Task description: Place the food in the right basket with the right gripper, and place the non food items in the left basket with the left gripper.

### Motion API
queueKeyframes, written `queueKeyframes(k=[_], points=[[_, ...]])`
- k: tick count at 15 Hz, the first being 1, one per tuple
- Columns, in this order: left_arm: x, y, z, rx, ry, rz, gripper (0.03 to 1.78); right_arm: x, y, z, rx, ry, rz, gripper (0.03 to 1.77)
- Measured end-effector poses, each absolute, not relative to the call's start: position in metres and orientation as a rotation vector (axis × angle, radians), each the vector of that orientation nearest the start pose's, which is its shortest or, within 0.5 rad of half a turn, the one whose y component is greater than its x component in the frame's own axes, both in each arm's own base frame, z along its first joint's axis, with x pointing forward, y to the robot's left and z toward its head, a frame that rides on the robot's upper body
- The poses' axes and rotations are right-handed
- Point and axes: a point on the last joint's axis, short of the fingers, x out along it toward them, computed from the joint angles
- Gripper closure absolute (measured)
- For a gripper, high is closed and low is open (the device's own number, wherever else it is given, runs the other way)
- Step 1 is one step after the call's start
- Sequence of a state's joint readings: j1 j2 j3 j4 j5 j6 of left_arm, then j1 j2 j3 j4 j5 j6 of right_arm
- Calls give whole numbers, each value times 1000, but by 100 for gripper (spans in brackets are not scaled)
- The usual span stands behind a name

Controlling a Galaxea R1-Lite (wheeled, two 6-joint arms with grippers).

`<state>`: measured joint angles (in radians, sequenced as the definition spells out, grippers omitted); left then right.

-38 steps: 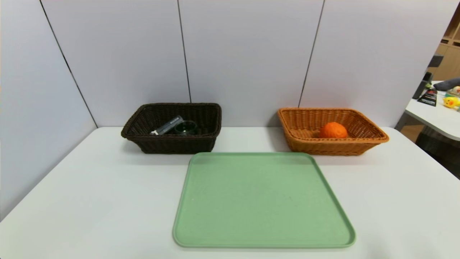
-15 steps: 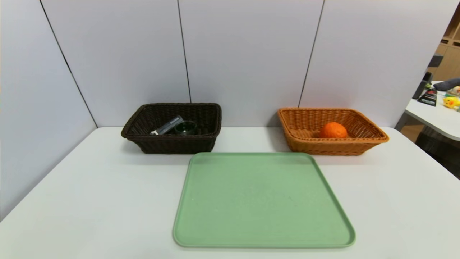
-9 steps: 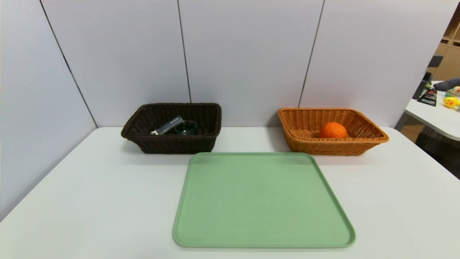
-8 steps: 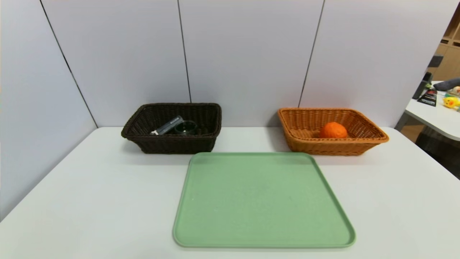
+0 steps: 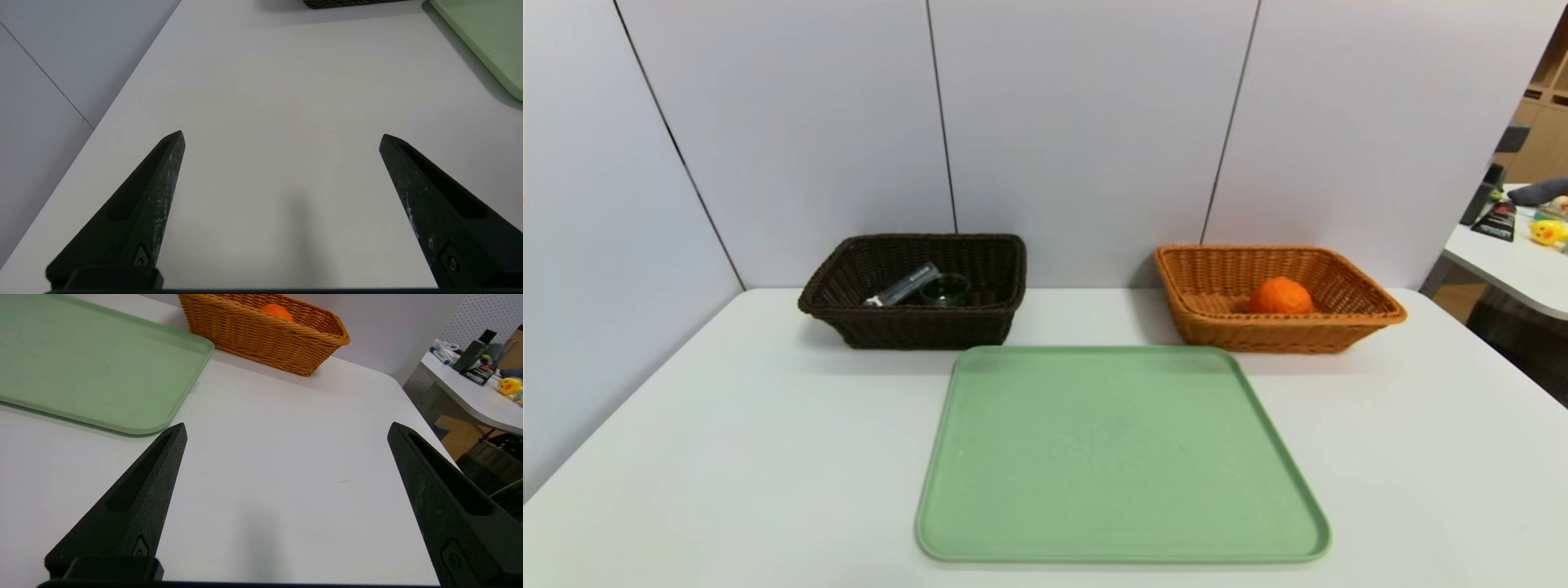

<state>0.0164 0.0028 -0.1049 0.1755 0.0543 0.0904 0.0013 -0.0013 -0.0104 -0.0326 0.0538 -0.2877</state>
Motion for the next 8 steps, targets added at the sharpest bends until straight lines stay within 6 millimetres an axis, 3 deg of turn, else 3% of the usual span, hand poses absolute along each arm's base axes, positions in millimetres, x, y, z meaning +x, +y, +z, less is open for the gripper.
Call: queueKeyframes(k=[8], points=[[-29,0,79,98,102,15,12,-25,1,81,-275,-26,62,11]])
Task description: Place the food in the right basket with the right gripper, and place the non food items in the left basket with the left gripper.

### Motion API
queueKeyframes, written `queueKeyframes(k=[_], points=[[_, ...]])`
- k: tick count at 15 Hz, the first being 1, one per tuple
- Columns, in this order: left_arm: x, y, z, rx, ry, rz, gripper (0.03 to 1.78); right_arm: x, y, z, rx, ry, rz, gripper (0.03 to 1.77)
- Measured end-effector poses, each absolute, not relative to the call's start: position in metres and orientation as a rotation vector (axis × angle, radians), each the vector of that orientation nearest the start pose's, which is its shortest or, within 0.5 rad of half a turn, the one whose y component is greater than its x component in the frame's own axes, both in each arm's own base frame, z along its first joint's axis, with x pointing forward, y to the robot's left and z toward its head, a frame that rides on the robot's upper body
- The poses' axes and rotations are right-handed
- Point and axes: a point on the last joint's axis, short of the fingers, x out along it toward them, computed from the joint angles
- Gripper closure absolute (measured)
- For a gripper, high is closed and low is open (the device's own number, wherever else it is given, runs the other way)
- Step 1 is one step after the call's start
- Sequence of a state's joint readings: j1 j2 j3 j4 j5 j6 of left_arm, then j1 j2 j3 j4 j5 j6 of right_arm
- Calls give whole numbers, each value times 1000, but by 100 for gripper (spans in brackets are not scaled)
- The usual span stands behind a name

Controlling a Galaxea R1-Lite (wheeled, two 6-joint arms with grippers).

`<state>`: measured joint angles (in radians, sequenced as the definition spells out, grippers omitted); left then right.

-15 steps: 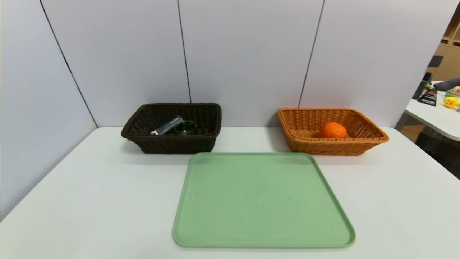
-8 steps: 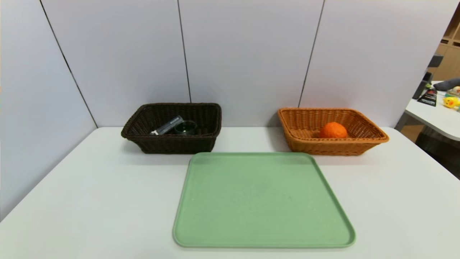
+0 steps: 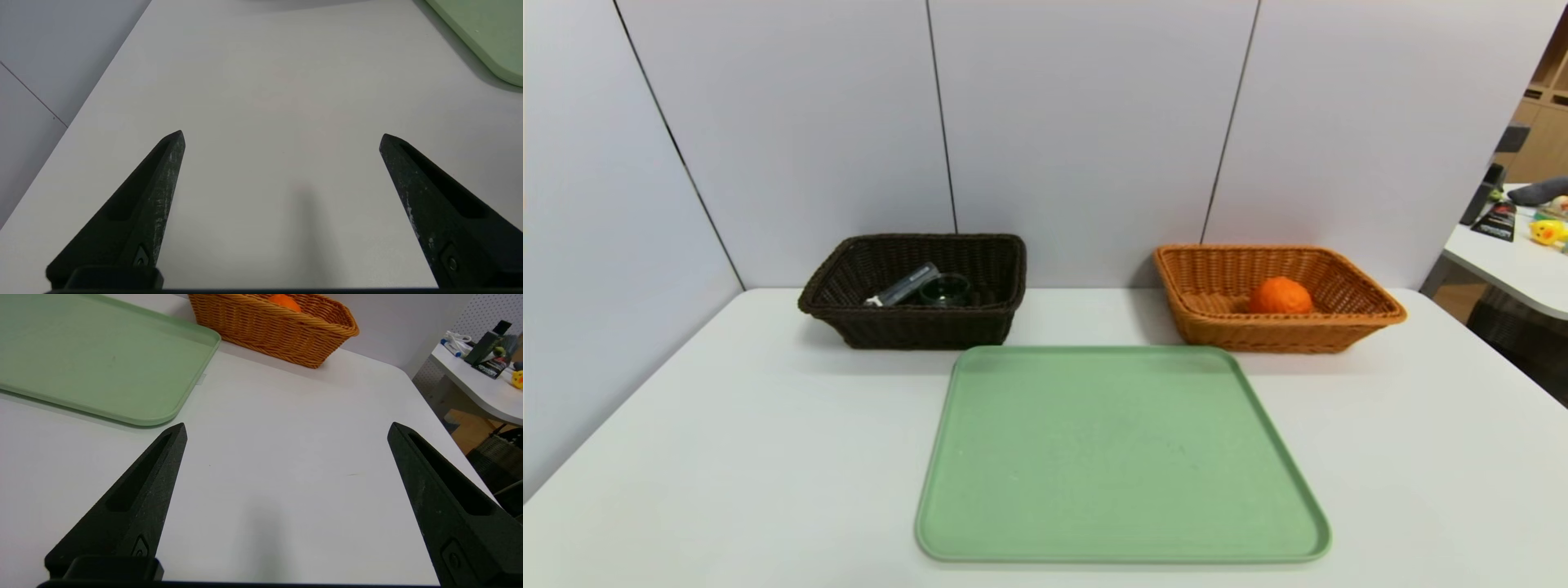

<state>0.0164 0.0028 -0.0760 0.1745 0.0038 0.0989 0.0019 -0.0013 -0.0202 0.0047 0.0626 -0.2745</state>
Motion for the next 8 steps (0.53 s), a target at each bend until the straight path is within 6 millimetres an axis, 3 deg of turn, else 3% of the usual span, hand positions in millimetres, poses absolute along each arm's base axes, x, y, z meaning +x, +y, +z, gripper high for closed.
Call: queueKeyframes(k=[8], points=[[-29,0,78,39,106,26,12,-24,1,77,-64,3,40,10]])
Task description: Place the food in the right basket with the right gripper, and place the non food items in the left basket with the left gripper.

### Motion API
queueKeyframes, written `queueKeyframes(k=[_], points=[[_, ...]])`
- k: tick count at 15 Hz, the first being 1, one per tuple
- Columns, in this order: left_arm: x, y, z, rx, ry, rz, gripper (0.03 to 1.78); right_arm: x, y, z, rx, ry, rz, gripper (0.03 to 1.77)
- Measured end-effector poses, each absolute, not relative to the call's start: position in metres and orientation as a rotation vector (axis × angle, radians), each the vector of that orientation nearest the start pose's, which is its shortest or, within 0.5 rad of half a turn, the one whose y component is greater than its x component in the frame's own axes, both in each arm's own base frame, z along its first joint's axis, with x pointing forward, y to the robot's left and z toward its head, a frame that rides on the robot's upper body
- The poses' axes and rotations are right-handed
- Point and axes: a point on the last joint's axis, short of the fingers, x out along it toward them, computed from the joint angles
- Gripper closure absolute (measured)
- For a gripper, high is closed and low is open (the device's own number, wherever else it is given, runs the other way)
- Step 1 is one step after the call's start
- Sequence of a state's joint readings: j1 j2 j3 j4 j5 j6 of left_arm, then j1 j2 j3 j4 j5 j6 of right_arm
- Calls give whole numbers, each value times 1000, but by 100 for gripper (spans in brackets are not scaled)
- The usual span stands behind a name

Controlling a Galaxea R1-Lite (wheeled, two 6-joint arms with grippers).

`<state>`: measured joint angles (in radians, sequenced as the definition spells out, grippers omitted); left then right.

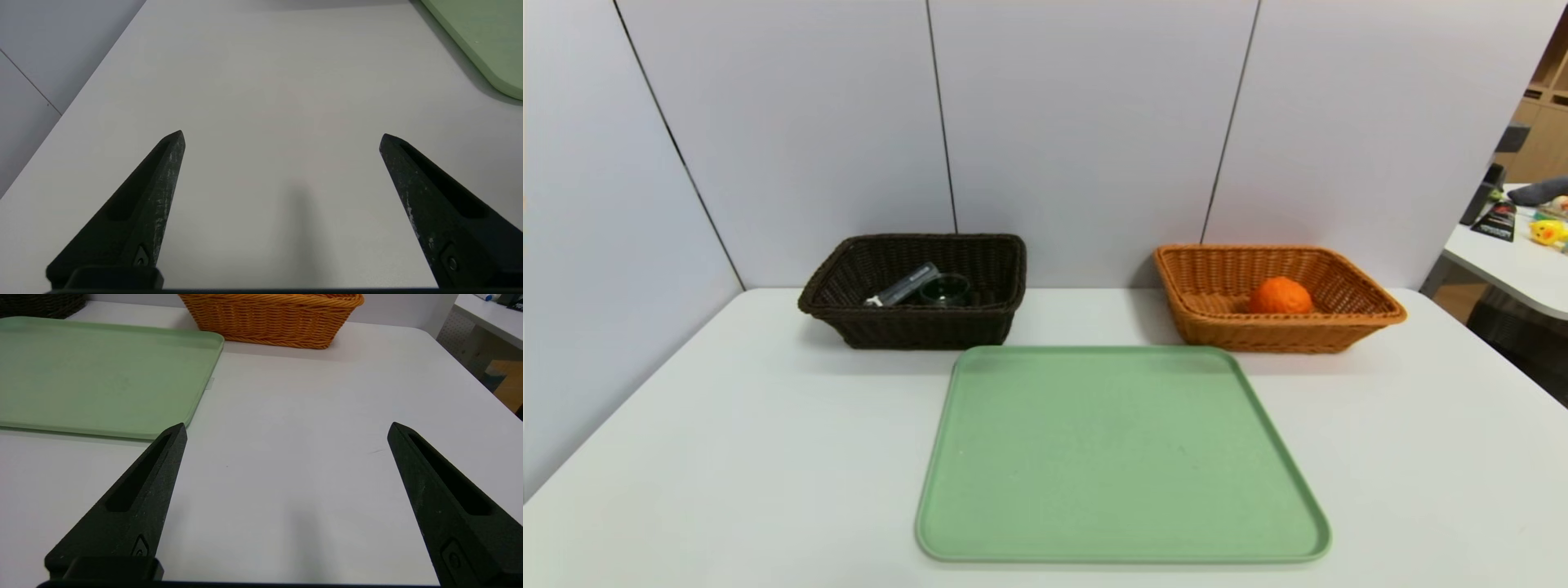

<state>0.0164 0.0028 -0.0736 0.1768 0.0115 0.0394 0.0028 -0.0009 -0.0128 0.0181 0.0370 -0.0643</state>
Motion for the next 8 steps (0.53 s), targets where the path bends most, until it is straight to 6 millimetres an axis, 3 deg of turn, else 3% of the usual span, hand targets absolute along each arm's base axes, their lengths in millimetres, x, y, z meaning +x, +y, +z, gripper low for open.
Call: queueKeyframes(k=[8], points=[[-29,1,78,-71,103,64,12,-24,0,77,14,-1,1,10]])
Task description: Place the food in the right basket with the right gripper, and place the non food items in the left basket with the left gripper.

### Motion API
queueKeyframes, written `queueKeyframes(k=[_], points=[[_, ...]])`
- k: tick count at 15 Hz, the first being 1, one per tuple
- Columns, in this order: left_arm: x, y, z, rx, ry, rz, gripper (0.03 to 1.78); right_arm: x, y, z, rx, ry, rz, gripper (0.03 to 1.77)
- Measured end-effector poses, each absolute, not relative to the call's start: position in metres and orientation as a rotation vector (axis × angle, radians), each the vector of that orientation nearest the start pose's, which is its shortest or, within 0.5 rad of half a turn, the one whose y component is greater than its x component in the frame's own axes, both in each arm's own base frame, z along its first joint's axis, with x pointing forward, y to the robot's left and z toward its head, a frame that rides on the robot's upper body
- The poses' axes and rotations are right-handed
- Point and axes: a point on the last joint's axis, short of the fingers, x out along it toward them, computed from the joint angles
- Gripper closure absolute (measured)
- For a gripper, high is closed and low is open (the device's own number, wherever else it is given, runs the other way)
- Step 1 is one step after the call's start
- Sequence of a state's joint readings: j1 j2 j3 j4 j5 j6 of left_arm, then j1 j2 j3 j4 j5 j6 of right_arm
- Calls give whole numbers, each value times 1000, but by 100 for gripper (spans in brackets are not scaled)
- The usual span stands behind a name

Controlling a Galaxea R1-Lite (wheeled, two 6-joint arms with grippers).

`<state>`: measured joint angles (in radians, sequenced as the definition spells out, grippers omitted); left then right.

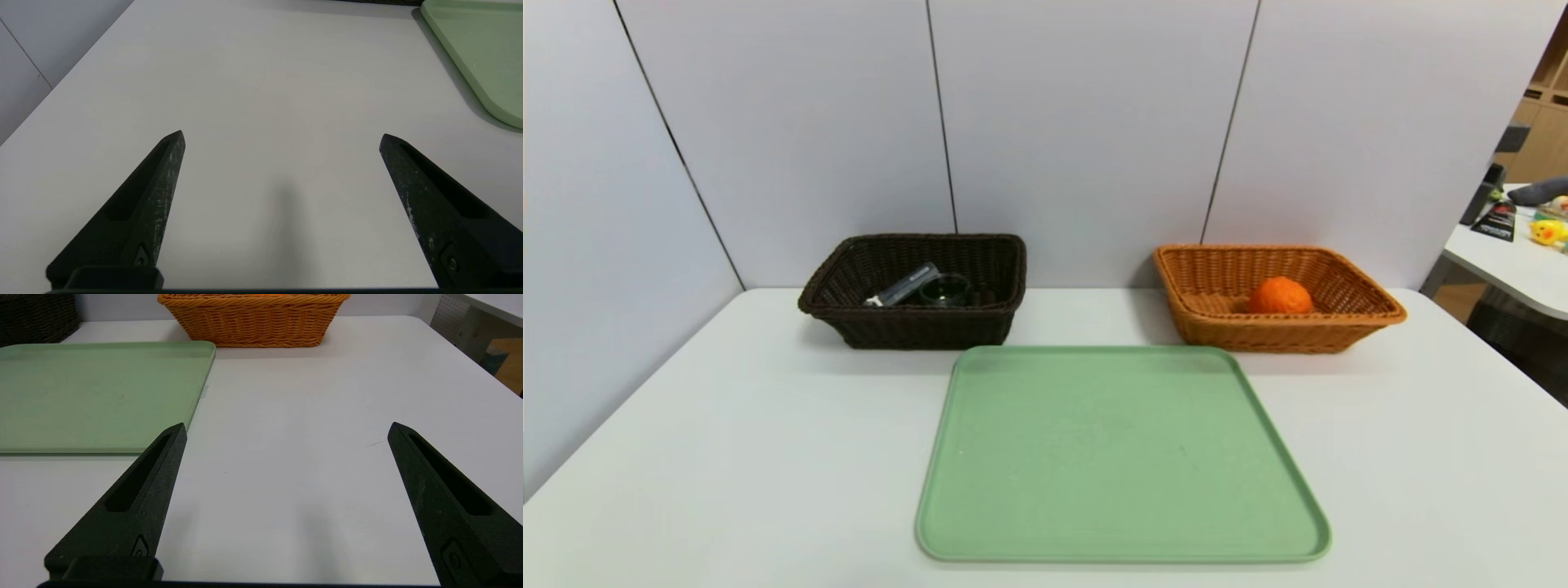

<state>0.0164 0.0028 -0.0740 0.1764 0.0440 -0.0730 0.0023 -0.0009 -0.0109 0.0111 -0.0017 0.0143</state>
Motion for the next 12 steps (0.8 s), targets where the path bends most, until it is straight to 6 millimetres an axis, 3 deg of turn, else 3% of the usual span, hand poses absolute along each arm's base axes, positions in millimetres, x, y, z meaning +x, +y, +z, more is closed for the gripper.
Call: queueKeyframes(k=[12], points=[[-29,1,78,-70,101,64,12,-24,0,77,12,-3,0,10]])
